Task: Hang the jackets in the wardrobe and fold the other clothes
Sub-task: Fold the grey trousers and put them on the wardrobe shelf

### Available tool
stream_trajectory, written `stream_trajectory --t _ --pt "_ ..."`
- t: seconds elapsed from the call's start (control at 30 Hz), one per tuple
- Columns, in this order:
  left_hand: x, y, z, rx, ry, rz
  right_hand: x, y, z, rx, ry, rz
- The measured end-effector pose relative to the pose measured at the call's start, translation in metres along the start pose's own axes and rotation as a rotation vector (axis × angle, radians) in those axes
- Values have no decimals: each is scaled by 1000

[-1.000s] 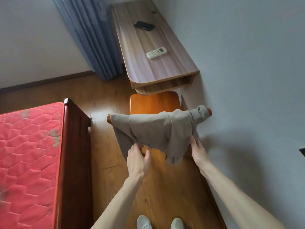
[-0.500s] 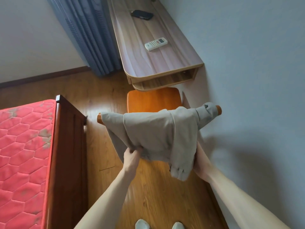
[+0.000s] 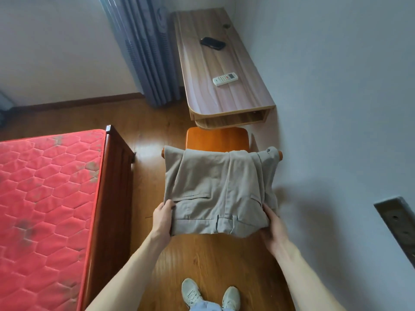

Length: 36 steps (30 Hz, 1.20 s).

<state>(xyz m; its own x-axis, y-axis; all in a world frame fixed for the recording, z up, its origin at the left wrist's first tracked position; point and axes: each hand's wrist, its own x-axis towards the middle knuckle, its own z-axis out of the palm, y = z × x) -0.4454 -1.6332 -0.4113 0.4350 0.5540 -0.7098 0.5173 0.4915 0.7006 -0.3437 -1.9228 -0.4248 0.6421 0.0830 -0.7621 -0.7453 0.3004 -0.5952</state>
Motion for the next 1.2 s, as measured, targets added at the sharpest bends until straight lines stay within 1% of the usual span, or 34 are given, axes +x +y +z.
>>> stream_trajectory --t 0.07,0.17,0.27,0.33,0.4,0.5,0.57,0.63,0.7,0.77,0.83,0.93,0.97,1.0,1.03,1.07,1.1,1.13,1.17,1.2 --pt "-13 15 -14 14 24 71 -11 -6 -1 -120 47 -103" --pt "-31 35 -35 80 55 215 -33 -19 2 -284 67 -186" --pt "-46 61 -49 108 69 360 -57 -44 9 -428 126 -297" --pt "-57 83 -53 60 41 399 -77 -68 19 -470 130 -398" --pt "-66 105 -55 0 16 453 -96 -94 34 -455 113 -515" --pt "-74 141 -55 -45 6 517 -125 -142 73 -436 24 -693" --pt "-85 169 -55 -113 -36 506 -135 -174 101 -423 -61 -778" --pt "-93 195 -57 -211 -78 481 -142 -205 132 -469 -133 -830" --pt "-100 224 -65 -312 -83 493 -153 -231 161 -463 -218 -857" --pt "-108 254 -78 -395 -82 511 -169 -251 191 -418 -333 -841" --pt "-117 283 -95 -513 -124 503 -184 -265 221 -361 -468 -792" --pt "-128 319 -133 -773 -279 443 -205 -279 268 -243 -685 -636" --pt "-130 327 -148 -822 -352 460 -212 -281 283 -258 -750 -640" --pt "-131 335 -164 -852 -432 502 -218 -281 299 -312 -793 -689" --pt "-132 343 -180 -858 -490 557 -226 -278 315 -384 -796 -777" --pt "-133 349 -195 -832 -513 615 -233 -274 330 -448 -771 -881" --pt "-133 355 -210 -776 -501 677 -241 -270 347 -495 -730 -980" --pt "-133 361 -224 -712 -458 732 -247 -265 364 -523 -693 -1071" --pt "-136 365 -237 -643 -369 772 -252 -260 380 -545 -659 -1151" --pt "-138 368 -251 -567 -239 801 -255 -256 397 -563 -634 -1212"
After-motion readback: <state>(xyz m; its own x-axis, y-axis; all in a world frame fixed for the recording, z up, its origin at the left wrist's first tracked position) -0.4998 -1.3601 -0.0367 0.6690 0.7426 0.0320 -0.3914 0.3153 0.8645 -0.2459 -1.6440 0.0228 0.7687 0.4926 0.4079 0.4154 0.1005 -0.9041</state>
